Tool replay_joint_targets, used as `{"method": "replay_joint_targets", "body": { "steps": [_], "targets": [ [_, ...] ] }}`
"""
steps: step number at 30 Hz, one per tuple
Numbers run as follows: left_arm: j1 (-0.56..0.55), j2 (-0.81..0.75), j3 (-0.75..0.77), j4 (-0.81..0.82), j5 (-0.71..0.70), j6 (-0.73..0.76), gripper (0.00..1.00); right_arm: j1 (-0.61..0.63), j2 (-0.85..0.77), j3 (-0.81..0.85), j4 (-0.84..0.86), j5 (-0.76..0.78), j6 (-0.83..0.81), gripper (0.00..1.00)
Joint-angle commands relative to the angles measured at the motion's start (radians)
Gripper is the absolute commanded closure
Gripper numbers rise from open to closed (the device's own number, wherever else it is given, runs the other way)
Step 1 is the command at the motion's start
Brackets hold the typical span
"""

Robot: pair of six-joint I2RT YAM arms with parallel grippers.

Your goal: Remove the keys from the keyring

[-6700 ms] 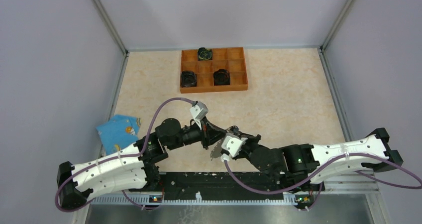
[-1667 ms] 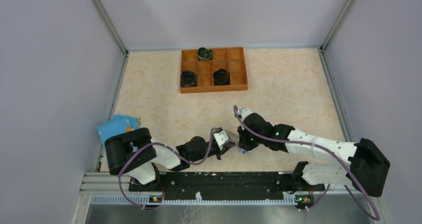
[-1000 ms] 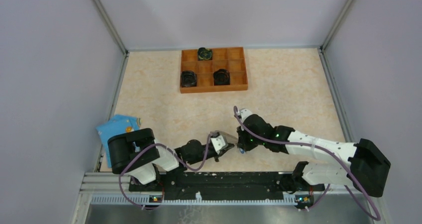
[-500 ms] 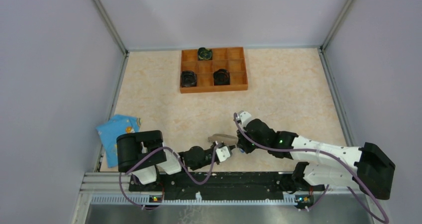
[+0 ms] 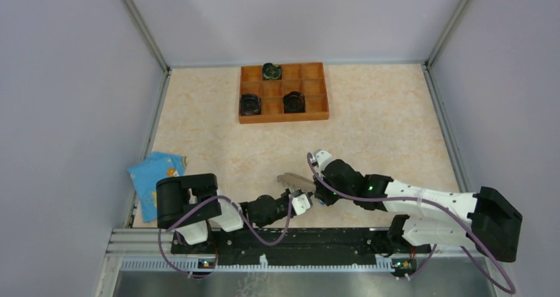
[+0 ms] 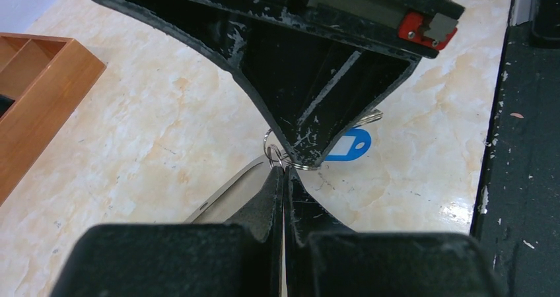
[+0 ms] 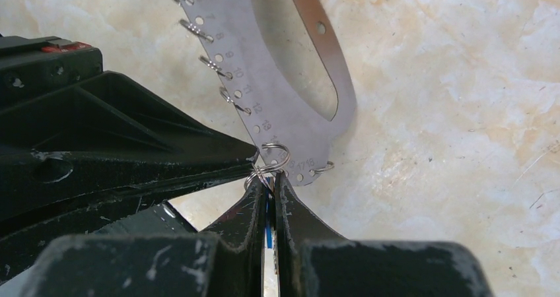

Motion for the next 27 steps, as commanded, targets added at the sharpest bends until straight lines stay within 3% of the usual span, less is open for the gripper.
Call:
{"method": "replay_joint_targets", "body": {
  "steps": [1, 16, 27],
  "targets": [
    [0.000, 0.005, 0.028, 0.005, -0.064, 0.005, 1.00, 0.018, 0.016, 0.055, 0.007, -0.038, 0.002, 1.00],
    [-0.027, 0.030, 0.051, -0.040, -0.123, 0.114, 1.00, 0.017, 0.090, 0.152, -0.120, -0.052, 0.064, 1.00],
    [-0.113, 0.102, 0.114, -0.113, -0.234, 0.242, 1.00, -0.021, 0.119, 0.181, -0.172, -0.108, 0.122, 1.00]
  ]
}}
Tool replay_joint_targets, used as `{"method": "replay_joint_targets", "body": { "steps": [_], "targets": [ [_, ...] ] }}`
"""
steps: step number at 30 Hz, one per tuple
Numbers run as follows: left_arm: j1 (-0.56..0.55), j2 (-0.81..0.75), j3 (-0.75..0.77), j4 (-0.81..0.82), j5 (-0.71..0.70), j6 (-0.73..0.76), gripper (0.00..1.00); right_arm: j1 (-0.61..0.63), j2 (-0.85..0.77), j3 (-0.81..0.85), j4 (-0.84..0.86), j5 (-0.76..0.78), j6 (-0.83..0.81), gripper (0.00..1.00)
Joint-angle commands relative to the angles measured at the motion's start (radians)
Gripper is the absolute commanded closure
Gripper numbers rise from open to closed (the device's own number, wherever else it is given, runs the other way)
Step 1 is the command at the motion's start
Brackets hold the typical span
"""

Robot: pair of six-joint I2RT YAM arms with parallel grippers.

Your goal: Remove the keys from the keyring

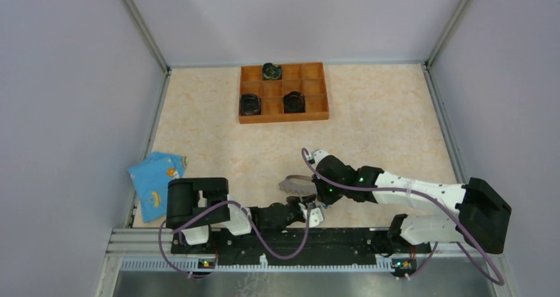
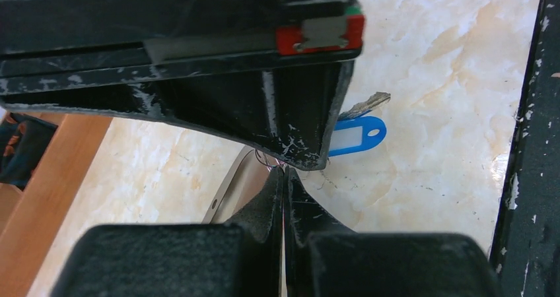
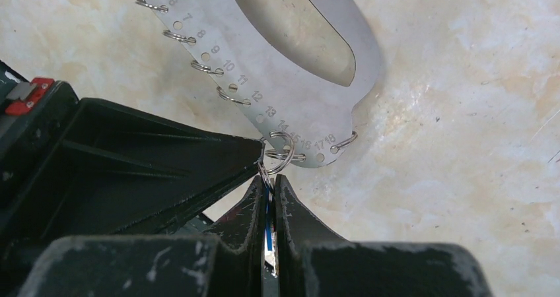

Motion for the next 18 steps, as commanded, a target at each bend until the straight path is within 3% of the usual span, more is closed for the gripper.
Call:
{"method": "replay_joint_targets", "body": {
  "steps": [1, 9, 18],
  "targets": [
    [-0.035, 0.053, 0.046, -0.030, -0.102, 0.088, 1.00, -0.022, -0.004, 0.061, 0.011, -0.105, 0.046, 1.00],
    [-0.113, 0.140, 0.103, -0.066, -0.157, 0.203, 1.00, -0.077, -0.010, 0.070, -0.016, -0.174, 0.044, 1.00],
    [-0.139, 0.139, 0.094, -0.091, -0.134, 0.218, 1.00, -0.129, 0.019, 0.109, -0.066, -0.215, 0.025, 1.00]
  ]
}}
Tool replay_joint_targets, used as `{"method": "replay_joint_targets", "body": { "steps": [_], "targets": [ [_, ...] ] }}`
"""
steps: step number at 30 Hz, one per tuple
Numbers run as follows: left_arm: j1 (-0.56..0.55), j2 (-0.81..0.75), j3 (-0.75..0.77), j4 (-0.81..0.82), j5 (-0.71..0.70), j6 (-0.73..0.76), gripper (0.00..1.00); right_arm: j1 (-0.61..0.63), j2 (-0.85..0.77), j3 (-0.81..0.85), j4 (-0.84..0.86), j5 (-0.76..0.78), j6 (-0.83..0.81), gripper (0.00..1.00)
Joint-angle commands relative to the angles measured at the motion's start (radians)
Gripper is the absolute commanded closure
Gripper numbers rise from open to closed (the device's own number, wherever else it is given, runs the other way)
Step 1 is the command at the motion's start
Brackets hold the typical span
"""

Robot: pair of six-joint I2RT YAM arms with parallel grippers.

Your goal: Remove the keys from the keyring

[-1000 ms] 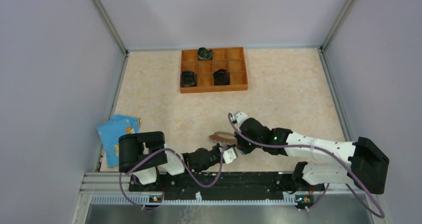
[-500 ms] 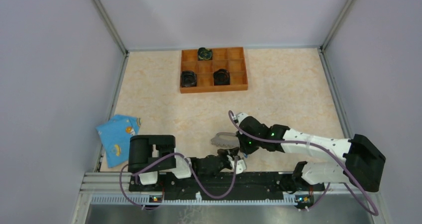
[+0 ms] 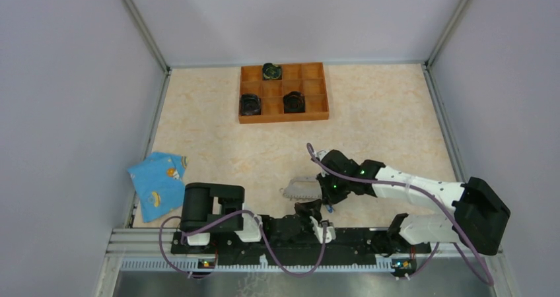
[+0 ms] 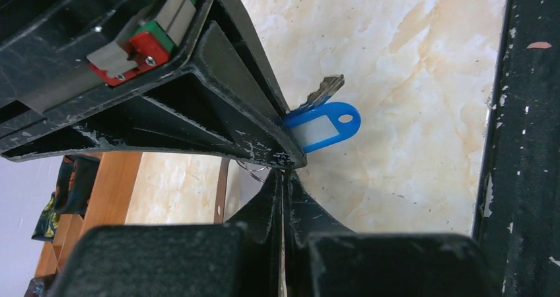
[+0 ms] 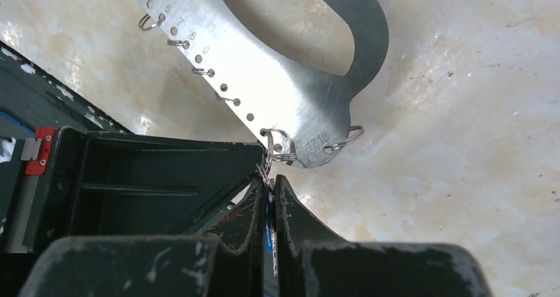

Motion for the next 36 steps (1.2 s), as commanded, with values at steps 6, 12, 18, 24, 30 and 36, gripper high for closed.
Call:
{"method": "replay_joint_targets", "body": {
  "steps": [6, 12, 18, 24, 30, 36],
  "targets": [
    [-0.006, -0.041, -0.062, -0.009, 0.075, -0.026, 1.00, -0.060, 0.017, 0.128, 0.020, -0.105, -0.013, 1.00],
    [-0.006, -0.071, -0.093, 0.002, 0.117, -0.065, 1.00, -0.079, 0.015, 0.133, -0.001, -0.131, -0.011, 1.00],
    [-0.006, -0.084, -0.107, 0.008, 0.132, -0.081, 1.00, -0.094, -0.001, 0.134, -0.030, -0.134, -0.012, 1.00],
    [-0.005, -0.087, -0.114, 0.019, 0.128, -0.089, 1.00, -0.114, -0.016, 0.136, -0.060, -0.135, -0.025, 1.00],
    [-0.005, -0.099, -0.130, 0.032, 0.127, -0.100, 1.00, -0.120, -0.015, 0.136, -0.077, -0.132, -0.033, 1.00],
    [-0.005, -0.118, -0.150, 0.055, 0.135, -0.116, 1.00, -0.123, -0.011, 0.142, -0.084, -0.123, -0.041, 1.00]
  ]
}}
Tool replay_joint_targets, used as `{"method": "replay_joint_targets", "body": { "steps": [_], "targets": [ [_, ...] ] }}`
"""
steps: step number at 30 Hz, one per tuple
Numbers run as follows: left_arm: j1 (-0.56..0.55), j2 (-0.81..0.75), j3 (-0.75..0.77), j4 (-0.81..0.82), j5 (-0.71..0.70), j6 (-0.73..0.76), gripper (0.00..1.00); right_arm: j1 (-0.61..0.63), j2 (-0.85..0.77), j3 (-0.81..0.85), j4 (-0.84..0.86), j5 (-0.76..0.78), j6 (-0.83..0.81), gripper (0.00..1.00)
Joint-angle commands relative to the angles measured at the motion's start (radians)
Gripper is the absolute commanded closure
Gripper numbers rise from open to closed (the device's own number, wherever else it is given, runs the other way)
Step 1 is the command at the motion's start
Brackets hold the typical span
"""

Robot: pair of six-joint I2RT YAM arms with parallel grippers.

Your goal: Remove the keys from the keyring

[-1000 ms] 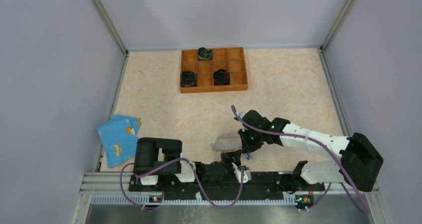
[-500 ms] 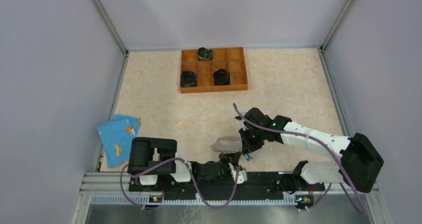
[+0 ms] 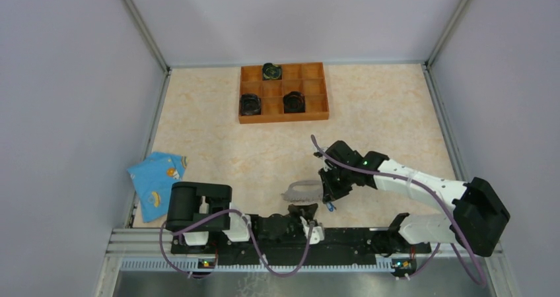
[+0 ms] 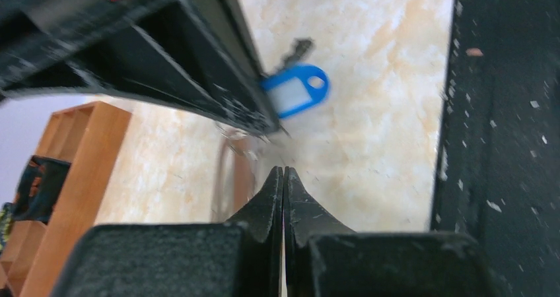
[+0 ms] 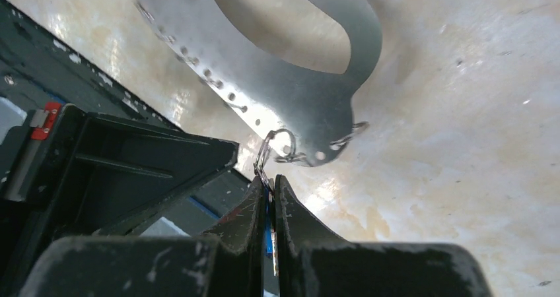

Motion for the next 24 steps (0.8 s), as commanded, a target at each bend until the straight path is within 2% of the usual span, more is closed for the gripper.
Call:
{"method": "replay_joint_targets", "body": {
  "steps": [1, 11, 17, 24],
  "targets": [
    [-0.004, -0.022, -0.044, -0.025, 0.036, -0.051, 1.00, -0.025, -0.035, 0.075, 0.006, 0.035, -0.020, 1.00],
    [0.033, -0.093, -0.107, 0.062, 0.021, -0.134, 1.00, -0.024, -0.036, 0.074, 0.007, 0.020, -0.031, 1.00],
    [0.122, -0.271, -0.158, 0.020, 0.155, -0.279, 1.00, -0.023, -0.039, 0.061, 0.048, -0.029, -0.039, 1.00],
    [0.185, -0.362, -0.177, 0.013, 0.273, -0.336, 0.87, 0.036, -0.028, 0.074, 0.056, -0.019, -0.058, 1.00]
  ]
}}
